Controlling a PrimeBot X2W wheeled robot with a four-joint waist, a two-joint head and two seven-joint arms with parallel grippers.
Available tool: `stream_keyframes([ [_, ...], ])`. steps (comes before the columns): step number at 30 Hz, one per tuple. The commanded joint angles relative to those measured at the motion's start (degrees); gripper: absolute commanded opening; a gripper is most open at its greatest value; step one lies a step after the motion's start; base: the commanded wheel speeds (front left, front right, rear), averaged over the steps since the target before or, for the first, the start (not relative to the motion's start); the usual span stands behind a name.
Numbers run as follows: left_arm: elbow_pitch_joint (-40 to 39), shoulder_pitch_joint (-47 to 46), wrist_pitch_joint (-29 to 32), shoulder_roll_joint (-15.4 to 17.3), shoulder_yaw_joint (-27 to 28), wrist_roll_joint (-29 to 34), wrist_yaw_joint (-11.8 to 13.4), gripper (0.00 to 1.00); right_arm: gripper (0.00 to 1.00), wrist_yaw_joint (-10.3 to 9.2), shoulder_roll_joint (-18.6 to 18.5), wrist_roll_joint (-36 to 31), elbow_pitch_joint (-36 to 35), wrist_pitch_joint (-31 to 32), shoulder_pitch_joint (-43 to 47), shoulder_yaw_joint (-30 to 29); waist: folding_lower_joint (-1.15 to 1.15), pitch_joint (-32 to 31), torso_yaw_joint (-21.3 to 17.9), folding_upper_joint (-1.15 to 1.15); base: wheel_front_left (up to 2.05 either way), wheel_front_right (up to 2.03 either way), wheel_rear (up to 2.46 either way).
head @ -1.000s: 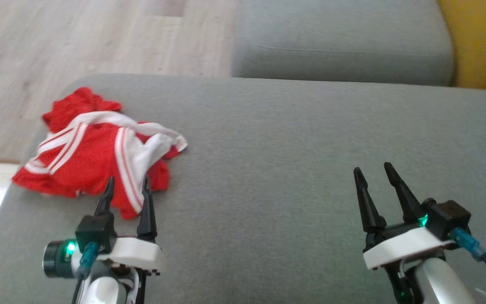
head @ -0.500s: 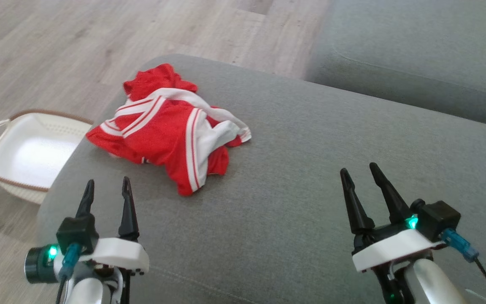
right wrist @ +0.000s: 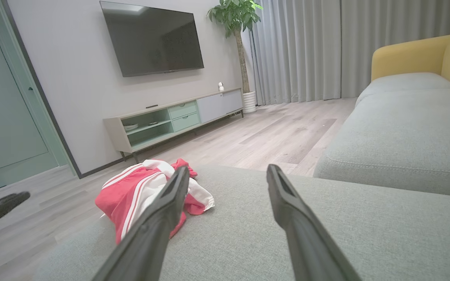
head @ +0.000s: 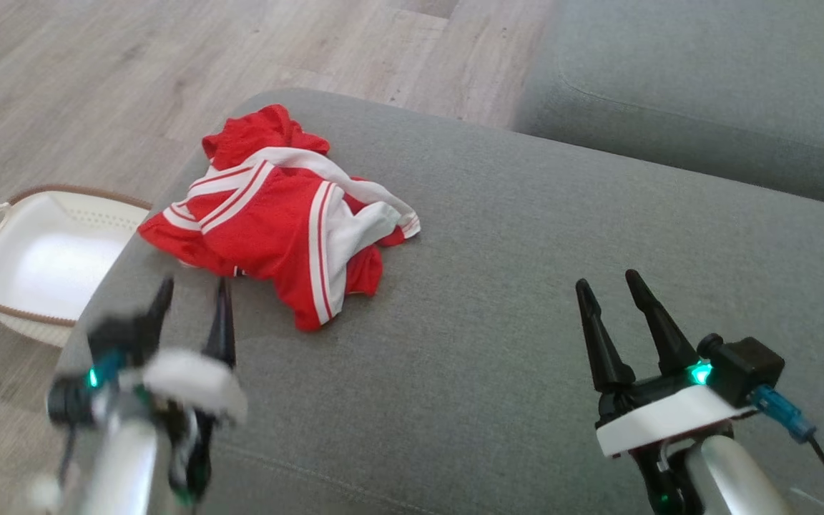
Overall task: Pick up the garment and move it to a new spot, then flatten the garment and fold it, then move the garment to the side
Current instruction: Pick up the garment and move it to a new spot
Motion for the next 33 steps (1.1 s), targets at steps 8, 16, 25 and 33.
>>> stream_keyframes([
  [8, 5.2, -21.0, 17.9, 4.3, 1.2, -4.0, -4.3, 1.00, 1.00, 0.44, -1.2, 0.9, -2.7, -0.6, -2.5, 1.4, 0.00, 1.7, -5.1, 0.00, 0.00, 0.00, 0.00],
  [16, 21.1, -31.8, 33.1, 7.6, 0.4, -7.0, -6.1, 1.00, 1.00, 0.44, -2.3, 2.0, -3.3, -0.6, -4.2, 2.8, 0.00, 4.7, -13.2, 0.00, 0.00, 0.00, 0.00],
  [25, 35.1, -37.0, 35.6, 10.3, 1.3, -7.5, -4.4, 1.00, 1.00, 0.44, -3.8, 3.2, -3.6, -0.6, -6.1, 4.2, 0.00, 7.6, -19.9, 0.00, 0.00, 0.00, 0.00],
  [33, 42.3, -38.5, 36.1, 12.3, -0.2, -6.4, -3.8, 0.00, 1.00, 0.44, -4.1, 3.7, -3.2, -0.6, -6.0, 3.8, 0.00, 6.6, -20.4, 0.00, 0.00, 0.00, 0.00],
])
